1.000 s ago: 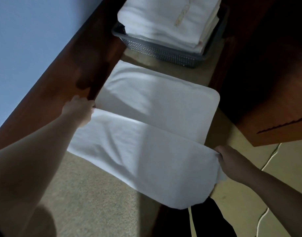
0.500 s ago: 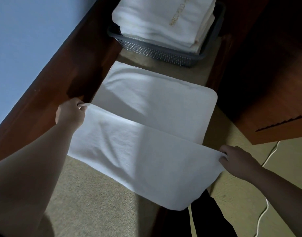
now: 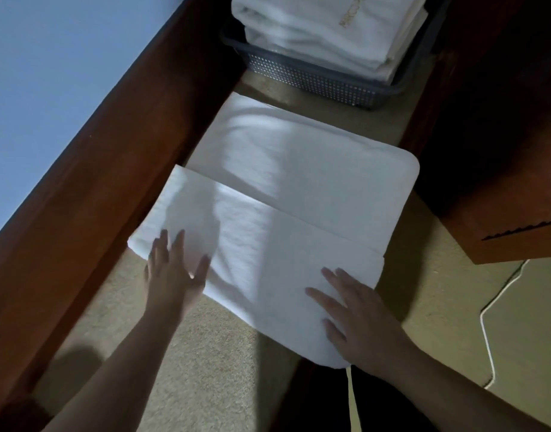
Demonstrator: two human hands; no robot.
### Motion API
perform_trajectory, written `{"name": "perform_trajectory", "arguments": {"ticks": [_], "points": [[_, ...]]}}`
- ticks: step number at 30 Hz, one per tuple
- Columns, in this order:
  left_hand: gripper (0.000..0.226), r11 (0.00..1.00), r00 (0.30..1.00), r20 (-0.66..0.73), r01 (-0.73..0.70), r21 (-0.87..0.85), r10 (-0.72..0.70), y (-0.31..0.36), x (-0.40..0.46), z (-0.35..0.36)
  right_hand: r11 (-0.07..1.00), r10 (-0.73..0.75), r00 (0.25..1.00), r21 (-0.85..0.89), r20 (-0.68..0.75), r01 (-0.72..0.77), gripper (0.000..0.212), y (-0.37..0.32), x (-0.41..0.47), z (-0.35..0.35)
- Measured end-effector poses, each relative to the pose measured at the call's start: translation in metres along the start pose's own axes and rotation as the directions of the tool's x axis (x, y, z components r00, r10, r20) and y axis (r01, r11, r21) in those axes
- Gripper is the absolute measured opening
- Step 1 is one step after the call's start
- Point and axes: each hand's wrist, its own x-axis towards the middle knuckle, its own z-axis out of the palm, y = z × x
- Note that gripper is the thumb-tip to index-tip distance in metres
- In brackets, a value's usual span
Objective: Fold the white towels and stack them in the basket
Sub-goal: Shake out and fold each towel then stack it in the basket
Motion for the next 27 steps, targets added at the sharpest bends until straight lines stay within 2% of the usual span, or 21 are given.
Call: {"name": "perform_trajectory", "arguments": {"ticks": [2, 4, 9, 16, 17, 19, 21, 23, 25, 27], "points": [[0.096, 0.988, 0.991, 0.088, -0.107, 0.113, 0.098, -0.008, -0.016, 0.017, 0.989, -0.136, 0.988, -0.040, 0.077, 0.139, 0.064, -0.022, 0.015, 0.014], [0.099, 0.980, 0.984, 0.143, -0.127, 0.153, 0.105, -0.016, -0.019, 0.029, 0.973, -0.193, 0.972, -0.097, 0.135, 0.207, 0.063, -0.035, 0.025, 0.032], [0.097, 0.991, 0.991, 0.130, 0.013, 0.131, -0.031, -0.030, 0.007, 0.034, 0.930, -0.231, 0.947, -0.236, 0.222, 0.282, 0.063, -0.022, 0.011, 0.059], [0.094, 0.970, 0.993, 0.080, 0.071, 0.231, -0.092, -0.032, 0.041, 0.027, 0.923, -0.283, 0.932, -0.199, 0.228, 0.329, 0.062, -0.011, 0.004, 0.045], [0.090, 0.967, 0.992, 0.068, 0.085, 0.242, -0.105, -0.025, 0.044, 0.022, 0.935, -0.264, 0.943, -0.184, 0.204, 0.302, 0.058, -0.009, 0.008, 0.042], [0.072, 0.972, 0.997, 0.032, 0.059, 0.229, -0.068, -0.003, 0.051, 0.010, 0.975, -0.128, 0.984, -0.165, 0.122, 0.148, 0.053, 0.000, 0.024, 0.031], [0.054, 0.978, 0.995, -0.014, -0.094, 0.187, 0.098, 0.023, 0.061, 0.001, 0.987, 0.068, 0.997, -0.148, 0.028, -0.063, 0.052, 0.013, 0.046, 0.011], [0.063, 0.942, 0.960, 0.032, -0.278, 0.186, 0.277, 0.052, 0.072, -0.003, 0.965, 0.231, 0.973, -0.123, -0.012, -0.230, 0.050, 0.025, 0.066, -0.012], [0.078, 0.888, 0.914, 0.123, -0.404, 0.221, 0.386, 0.081, 0.084, -0.005, 0.936, 0.345, 0.938, -0.083, 0.028, -0.341, 0.050, 0.036, 0.080, -0.030], [0.071, 0.832, 0.879, 0.181, -0.475, 0.285, 0.440, 0.104, 0.096, -0.008, 0.920, 0.392, 0.916, -0.029, 0.090, -0.391, 0.047, 0.046, 0.088, -0.040]]}}
